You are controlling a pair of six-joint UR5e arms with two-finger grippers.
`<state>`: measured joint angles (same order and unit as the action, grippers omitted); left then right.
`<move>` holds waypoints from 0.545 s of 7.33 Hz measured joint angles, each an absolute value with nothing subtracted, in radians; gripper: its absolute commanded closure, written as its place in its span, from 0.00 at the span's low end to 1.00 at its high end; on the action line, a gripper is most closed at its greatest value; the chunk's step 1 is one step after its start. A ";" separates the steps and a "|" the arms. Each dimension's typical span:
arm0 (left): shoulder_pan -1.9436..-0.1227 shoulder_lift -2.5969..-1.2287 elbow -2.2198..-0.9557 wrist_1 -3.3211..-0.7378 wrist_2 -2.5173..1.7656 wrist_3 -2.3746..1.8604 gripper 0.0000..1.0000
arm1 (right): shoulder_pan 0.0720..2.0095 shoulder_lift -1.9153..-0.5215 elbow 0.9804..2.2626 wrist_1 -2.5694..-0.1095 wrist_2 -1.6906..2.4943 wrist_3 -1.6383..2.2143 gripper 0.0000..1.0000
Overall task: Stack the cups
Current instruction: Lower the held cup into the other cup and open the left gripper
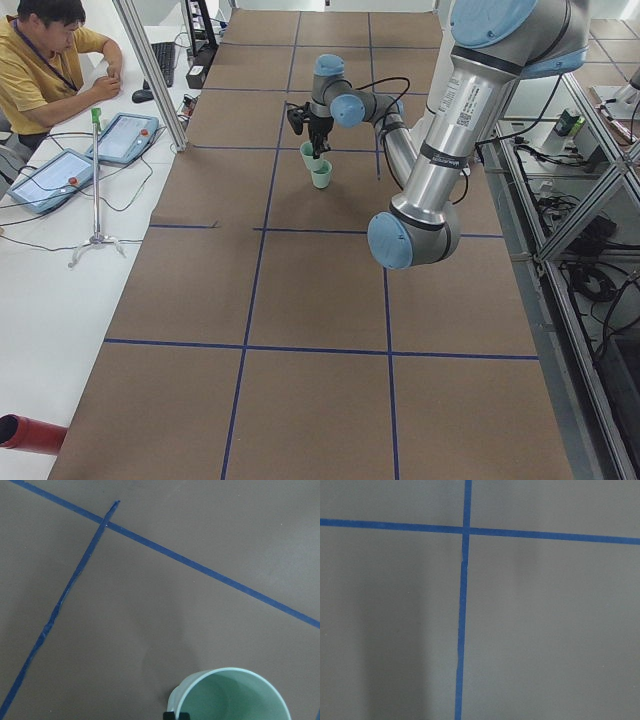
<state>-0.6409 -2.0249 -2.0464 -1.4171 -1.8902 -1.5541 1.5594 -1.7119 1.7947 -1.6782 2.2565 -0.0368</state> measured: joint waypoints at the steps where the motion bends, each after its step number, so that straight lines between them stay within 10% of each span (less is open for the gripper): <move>1: -0.630 -2.025 -2.047 -1.417 -1.890 -1.555 1.00 | 1.560 -1.712 1.795 -1.678 2.256 -0.037 0.00; 2: -0.624 -2.025 -2.046 -1.417 -1.891 -1.555 0.98 | 1.560 -1.712 1.795 -1.678 2.256 -0.037 0.00; 3: -0.620 -2.025 -2.044 -1.417 -1.891 -1.556 0.23 | 1.560 -1.712 1.795 -1.678 2.257 -0.037 0.00; 4: -0.618 -2.025 -2.042 -1.417 -1.889 -1.556 0.00 | 1.560 -1.712 1.795 -1.678 2.256 -0.037 0.00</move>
<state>-0.6180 -2.0249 -2.0423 -1.4174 -1.8895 -1.5564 1.5596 -1.7119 1.7947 -1.6782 2.2565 -0.0368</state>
